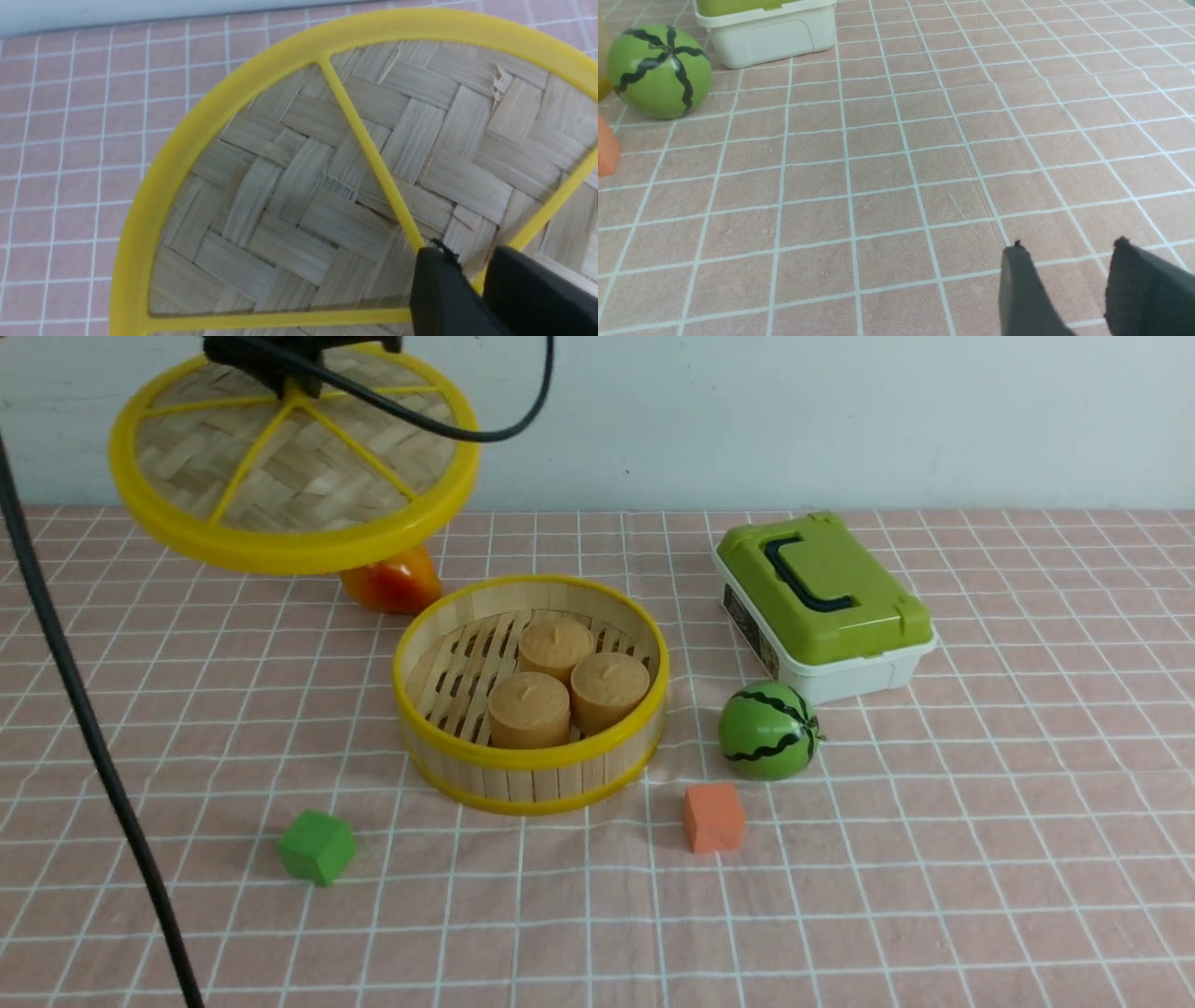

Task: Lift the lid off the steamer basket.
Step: Use the left arm to place the steamer lid on the table

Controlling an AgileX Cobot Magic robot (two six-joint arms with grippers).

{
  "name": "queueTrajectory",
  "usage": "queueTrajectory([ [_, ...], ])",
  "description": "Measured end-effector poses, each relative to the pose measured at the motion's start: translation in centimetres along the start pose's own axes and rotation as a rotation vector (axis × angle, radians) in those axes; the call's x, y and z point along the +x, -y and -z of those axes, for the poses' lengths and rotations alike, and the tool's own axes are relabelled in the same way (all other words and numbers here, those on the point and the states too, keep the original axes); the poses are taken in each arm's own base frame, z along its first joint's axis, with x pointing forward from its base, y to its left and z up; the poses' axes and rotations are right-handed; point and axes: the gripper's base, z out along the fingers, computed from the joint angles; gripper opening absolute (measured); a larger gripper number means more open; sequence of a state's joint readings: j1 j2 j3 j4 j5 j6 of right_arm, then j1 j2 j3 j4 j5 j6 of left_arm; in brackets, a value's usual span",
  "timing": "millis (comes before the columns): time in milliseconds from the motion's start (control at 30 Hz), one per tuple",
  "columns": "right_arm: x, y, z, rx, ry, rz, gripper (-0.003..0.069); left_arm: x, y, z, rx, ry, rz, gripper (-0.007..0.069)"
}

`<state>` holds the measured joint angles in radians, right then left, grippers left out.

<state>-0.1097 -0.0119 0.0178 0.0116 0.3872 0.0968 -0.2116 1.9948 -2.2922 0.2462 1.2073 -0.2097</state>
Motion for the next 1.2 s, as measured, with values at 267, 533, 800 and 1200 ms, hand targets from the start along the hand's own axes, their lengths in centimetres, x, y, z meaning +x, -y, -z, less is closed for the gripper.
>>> queueTrajectory([
  [267,0.0,0.0,0.0,0.000,0.000,0.000,0.0241,5.2,-4.5,-9.0,-0.012,-0.151,0.131,0.0106],
  [533,0.0,0.0,0.0,0.000,0.000,0.000,0.0241,10.6,-4.9,-14.5,-0.082,-0.180,0.189,0.0106],
  [800,0.0,0.0,0.0,0.000,0.000,0.000,0.0241,11.8,-4.4,-17.7,-0.066,-0.158,0.217,0.0106],
  [1200,0.0,0.0,0.0,0.000,0.000,0.000,0.0241,11.9,-4.2,-18.0,-0.046,-0.151,0.240,0.0353],
])
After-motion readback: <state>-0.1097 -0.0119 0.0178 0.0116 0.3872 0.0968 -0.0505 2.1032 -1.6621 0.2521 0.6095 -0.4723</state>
